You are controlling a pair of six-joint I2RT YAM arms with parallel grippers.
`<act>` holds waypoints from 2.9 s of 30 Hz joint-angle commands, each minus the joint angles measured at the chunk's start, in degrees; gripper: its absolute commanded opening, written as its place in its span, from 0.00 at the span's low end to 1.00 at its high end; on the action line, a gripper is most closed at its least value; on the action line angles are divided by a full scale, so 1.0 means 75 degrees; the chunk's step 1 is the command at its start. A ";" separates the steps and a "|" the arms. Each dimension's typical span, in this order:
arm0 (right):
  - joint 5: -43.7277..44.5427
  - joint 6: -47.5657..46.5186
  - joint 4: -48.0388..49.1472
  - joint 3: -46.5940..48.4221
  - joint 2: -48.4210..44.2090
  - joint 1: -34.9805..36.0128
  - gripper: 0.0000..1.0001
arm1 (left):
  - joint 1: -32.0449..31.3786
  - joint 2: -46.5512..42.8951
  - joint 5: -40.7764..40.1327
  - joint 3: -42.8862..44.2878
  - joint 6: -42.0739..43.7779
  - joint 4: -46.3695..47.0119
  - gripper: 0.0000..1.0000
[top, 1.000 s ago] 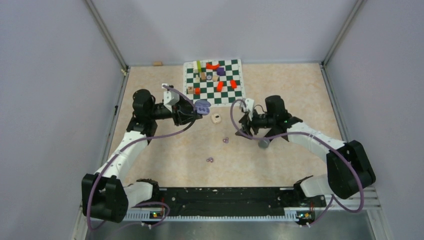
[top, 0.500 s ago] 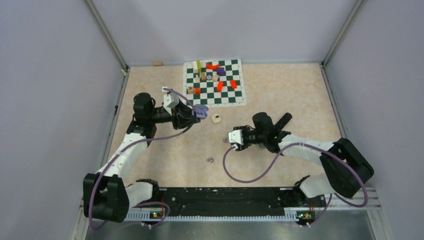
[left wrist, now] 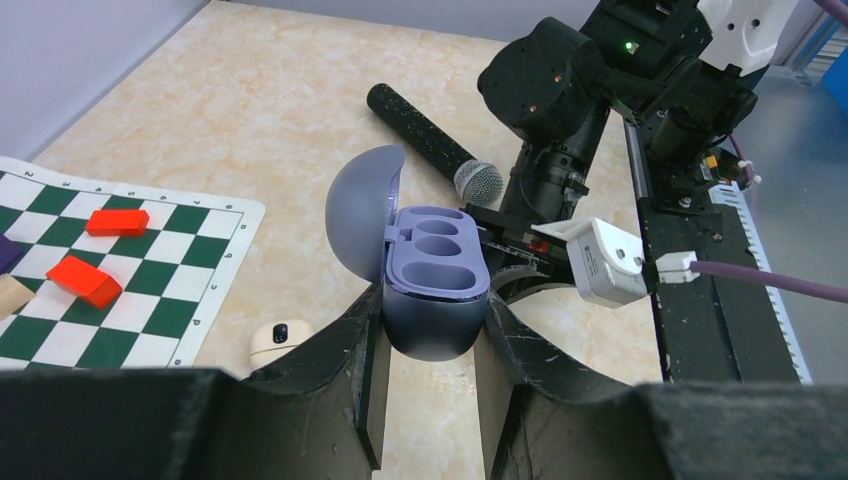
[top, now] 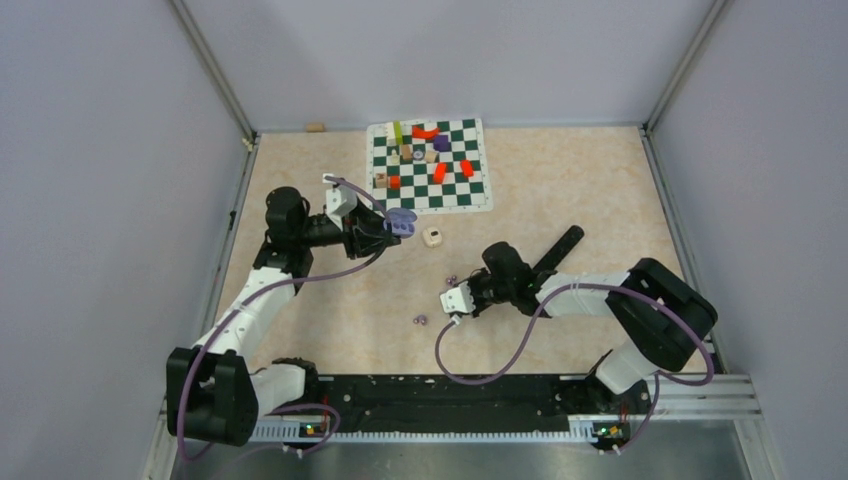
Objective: Insert the wireless bluetooth earbuds into the charging case
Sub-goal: Pick up the left earbud from the center of the board, then insert the left earbud into the left side groove of the charging case.
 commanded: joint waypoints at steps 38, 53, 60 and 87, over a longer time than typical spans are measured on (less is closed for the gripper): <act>0.1085 0.0020 0.0190 0.0394 0.0970 0.0440 0.19 | 0.0011 -0.0277 0.0134 -0.0113 -0.0331 0.0738 0.00; 0.1458 0.0561 0.1021 0.0336 0.0259 0.0512 0.03 | -0.0001 -0.0180 0.0162 -0.0213 -0.0600 0.0919 0.00; 0.0264 0.1806 -0.0845 0.1222 -0.1423 0.0228 0.04 | -0.0042 -0.0155 0.0280 -0.0222 -0.0327 0.0816 0.00; -0.5592 0.8516 -0.0422 0.3704 -0.2444 -0.1648 0.06 | -0.1876 0.0718 0.0079 0.1563 0.4171 -0.3859 0.00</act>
